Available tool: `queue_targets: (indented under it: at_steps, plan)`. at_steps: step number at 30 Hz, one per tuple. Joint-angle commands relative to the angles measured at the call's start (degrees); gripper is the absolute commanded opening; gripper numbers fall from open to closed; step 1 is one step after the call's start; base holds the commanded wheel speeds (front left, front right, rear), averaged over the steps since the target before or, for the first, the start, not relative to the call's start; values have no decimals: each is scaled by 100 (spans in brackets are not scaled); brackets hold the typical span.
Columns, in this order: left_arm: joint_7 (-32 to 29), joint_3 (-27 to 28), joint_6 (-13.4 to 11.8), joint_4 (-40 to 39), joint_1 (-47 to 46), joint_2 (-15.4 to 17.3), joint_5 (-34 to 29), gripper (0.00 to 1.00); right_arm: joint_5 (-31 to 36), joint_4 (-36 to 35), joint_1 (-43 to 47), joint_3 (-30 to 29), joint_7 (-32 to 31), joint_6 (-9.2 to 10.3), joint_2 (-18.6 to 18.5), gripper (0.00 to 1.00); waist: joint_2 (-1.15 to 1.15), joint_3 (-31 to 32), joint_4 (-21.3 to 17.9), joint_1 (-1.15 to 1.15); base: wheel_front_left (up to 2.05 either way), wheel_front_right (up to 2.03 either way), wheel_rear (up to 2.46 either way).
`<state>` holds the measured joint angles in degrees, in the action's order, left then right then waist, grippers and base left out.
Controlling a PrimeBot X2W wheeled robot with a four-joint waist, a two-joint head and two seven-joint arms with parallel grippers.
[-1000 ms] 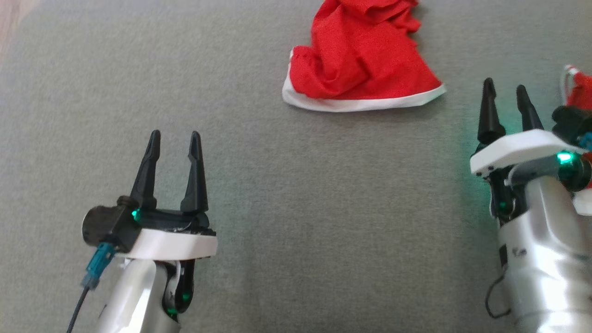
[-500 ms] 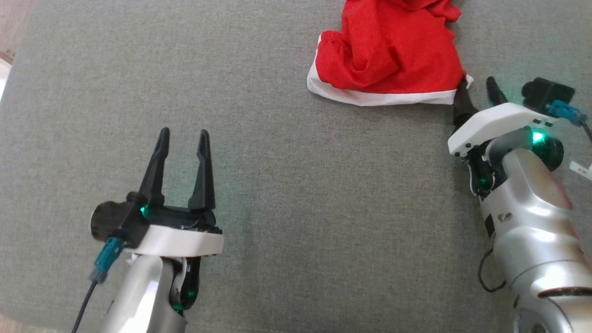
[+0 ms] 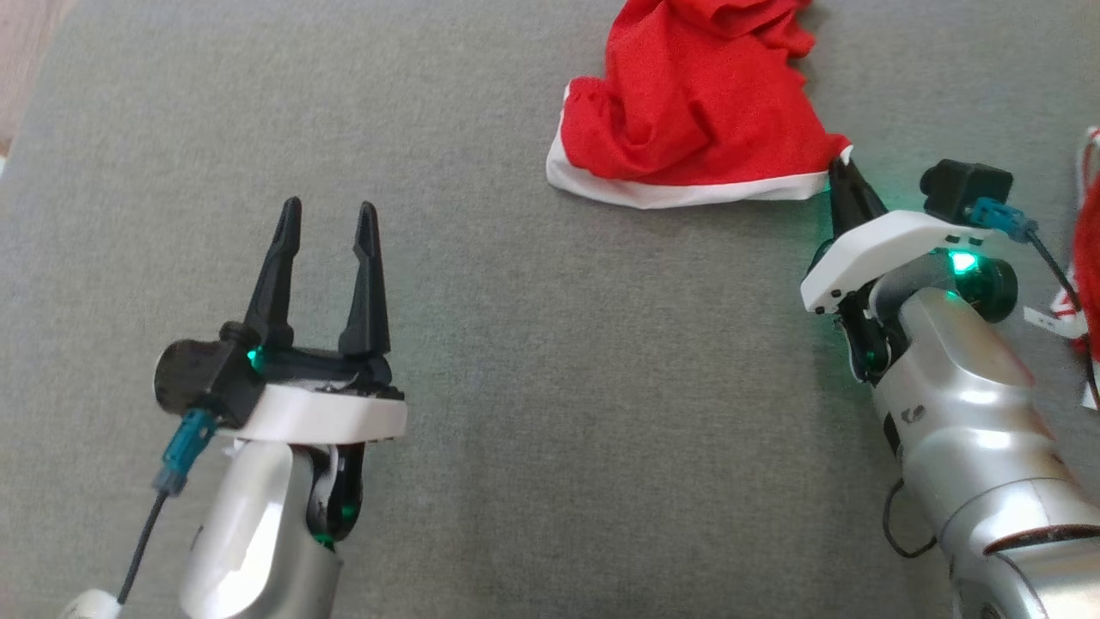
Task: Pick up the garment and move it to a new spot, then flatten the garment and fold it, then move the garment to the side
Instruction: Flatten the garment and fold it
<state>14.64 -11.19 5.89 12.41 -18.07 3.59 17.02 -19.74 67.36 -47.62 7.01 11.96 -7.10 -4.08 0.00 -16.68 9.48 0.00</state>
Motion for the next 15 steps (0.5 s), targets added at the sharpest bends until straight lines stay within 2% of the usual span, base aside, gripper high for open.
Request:
queue_targets:
  at_steps: [1, 7, 15]
  plan:
    - [36, 205, 24, -147, 17, 46, -49, 100, 84, -120, -53, 48, 124, -39, 120, 0, 0, 104, -78, 0, 0, 0, 0]
    - [36, 210, 57, -103, 173, 14, -70, 100, 592, -344, 372, -370, 292, -39, 93, 0, 0, 444, -250, 0, 0, 0, 0]
    - [36, 102, 106, -78, 374, -4, -76, 100, 871, -1167, 1488, -1321, 302, -39, 40, 0, 0, 858, -418, 0, 0, 0, 0]
